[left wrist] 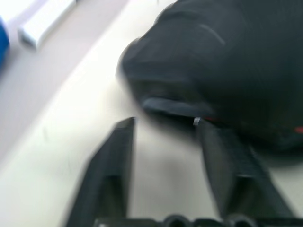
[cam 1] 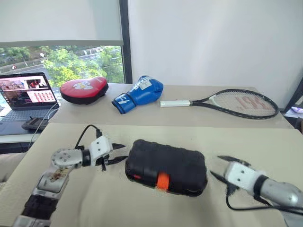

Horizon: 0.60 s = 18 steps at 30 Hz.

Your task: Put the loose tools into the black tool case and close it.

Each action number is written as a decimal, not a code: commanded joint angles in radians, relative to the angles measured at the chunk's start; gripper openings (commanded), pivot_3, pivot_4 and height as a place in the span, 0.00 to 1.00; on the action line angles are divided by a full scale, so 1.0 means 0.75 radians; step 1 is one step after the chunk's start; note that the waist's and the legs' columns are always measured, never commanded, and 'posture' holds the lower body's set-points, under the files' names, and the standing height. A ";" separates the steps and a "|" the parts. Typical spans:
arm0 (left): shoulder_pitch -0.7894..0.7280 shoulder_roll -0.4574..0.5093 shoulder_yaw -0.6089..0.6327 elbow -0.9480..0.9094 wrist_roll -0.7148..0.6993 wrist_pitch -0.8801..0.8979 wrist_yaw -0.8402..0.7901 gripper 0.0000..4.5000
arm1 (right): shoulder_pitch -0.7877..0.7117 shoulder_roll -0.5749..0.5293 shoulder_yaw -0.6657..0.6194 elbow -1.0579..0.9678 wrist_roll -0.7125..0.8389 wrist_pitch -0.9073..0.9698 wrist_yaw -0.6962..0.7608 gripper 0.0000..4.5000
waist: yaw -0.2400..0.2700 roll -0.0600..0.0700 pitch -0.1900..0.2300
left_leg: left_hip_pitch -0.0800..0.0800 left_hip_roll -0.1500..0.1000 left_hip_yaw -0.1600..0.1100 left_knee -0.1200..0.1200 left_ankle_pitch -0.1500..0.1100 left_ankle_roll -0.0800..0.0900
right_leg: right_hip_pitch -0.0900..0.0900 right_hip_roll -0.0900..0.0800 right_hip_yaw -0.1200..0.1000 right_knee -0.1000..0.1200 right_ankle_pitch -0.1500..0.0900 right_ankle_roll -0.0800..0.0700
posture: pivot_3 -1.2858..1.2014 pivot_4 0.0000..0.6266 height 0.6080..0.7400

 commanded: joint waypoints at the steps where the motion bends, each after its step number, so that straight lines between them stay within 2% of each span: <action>1: -0.009 0.035 0.080 -0.007 -0.124 0.171 -0.030 0.59 | 0.045 0.067 -0.207 -0.282 0.361 0.341 0.081 0.67 | 0.000 0.000 0.000 | 0.000 0.001 0.000 0.000 0.000 0.000 | 0.000 0.000 0.001 0.000 0.000 0.000 | 0.52 0.24 1.00; 2: -0.022 0.032 0.098 -0.013 -0.166 0.242 -0.023 0.53 | 0.064 0.079 -0.239 -0.361 0.500 0.429 0.108 0.64 | -0.001 0.000 0.000 | 0.000 0.001 0.000 0.000 0.000 0.000 | 0.001 0.000 0.001 0.000 0.000 0.000 | 0.52 0.24 1.00; 4: -0.058 0.024 0.120 -0.031 -0.235 0.368 -0.004 0.42 | 0.060 0.101 -0.289 -0.490 0.806 0.600 0.107 0.48 | -0.003 0.000 0.000 | 0.001 0.005 -0.001 0.000 0.000 0.000 | 0.002 -0.002 0.001 0.000 0.000 0.000 | 0.52 0.24 1.00; 5: -0.079 0.018 0.123 -0.041 -0.262 0.420 0.006 0.32 | 0.064 0.080 -0.293 -0.537 0.925 0.667 0.114 0.41 | -0.005 -0.001 0.001 | 0.002 0.006 -0.002 0.000 0.000 0.000 | 0.003 -0.001 0.000 0.000 0.000 0.000 | 0.52 0.24 1.00; 6: -0.095 0.015 0.123 -0.051 -0.281 0.459 0.014 0.20 | 0.063 0.048 -0.285 -0.571 0.972 0.706 0.130 0.28 | -0.005 -0.002 0.001 | 0.002 0.008 -0.003 0.001 -0.001 0.000 | 0.005 -0.001 -0.002 -0.001 0.001 -0.001 | 0.52 0.24 1.00; 8: -0.147 -0.006 0.132 -0.070 -0.337 0.566 0.052 0.09 | 0.027 -0.018 -0.217 -0.614 1.087 0.800 0.121 0.18 | -0.005 -0.002 0.001 | 0.002 0.009 -0.004 0.001 -0.001 0.000 | 0.005 0.000 -0.003 -0.002 0.001 -0.001 | 0.52 0.24 1.00; 9: -0.172 -0.015 0.134 -0.080 -0.363 0.616 0.070 0.00 | -0.001 -0.045 -0.176 -0.624 1.116 0.827 0.113 0.07 | -0.003 -0.003 0.002 | 0.003 0.008 -0.004 0.001 -0.001 0.000 | 0.006 -0.001 -0.003 -0.002 0.001 -0.002 | 0.52 0.24 1.00; 10: -0.202 -0.027 0.140 -0.100 -0.403 0.674 0.085 0.00 | -0.077 -0.077 -0.059 -0.598 1.079 0.880 0.076 0.02 | -0.003 -0.004 0.002 | 0.002 0.008 -0.004 0.001 -0.001 0.000 | 0.007 -0.001 -0.003 -0.002 0.001 -0.001 | 0.52 0.24 1.00; 14: -0.258 -0.029 0.151 -0.174 -0.498 0.815 0.099 0.00 | -0.341 -0.165 0.297 -0.444 0.858 0.949 -0.022 0.01 | -0.009 -0.008 0.004 | 0.003 0.008 -0.004 0.001 0.000 -0.001 | 0.006 0.000 -0.003 -0.002 0.000 -0.003 | 0.52 0.24 1.00; 16: -0.268 -0.008 0.151 -0.209 -0.533 0.862 0.079 0.00 | -0.489 -0.150 0.429 -0.330 0.749 0.969 -0.091 0.01 | -0.015 -0.009 0.004 | 0.002 0.007 -0.004 0.001 0.001 -0.003 | 0.005 0.000 -0.003 -0.002 0.000 -0.004 | 0.52 0.24 1.00; 18: -0.257 0.012 0.158 -0.251 -0.560 0.899 0.074 0.00 | -0.685 -0.084 0.489 -0.178 0.682 1.047 -0.186 0.01 | -0.018 -0.009 0.004 | -0.001 0.005 -0.002 0.000 0.006 -0.012 | 0.000 0.001 -0.002 0.000 0.000 -0.004 | 0.52 0.24 1.00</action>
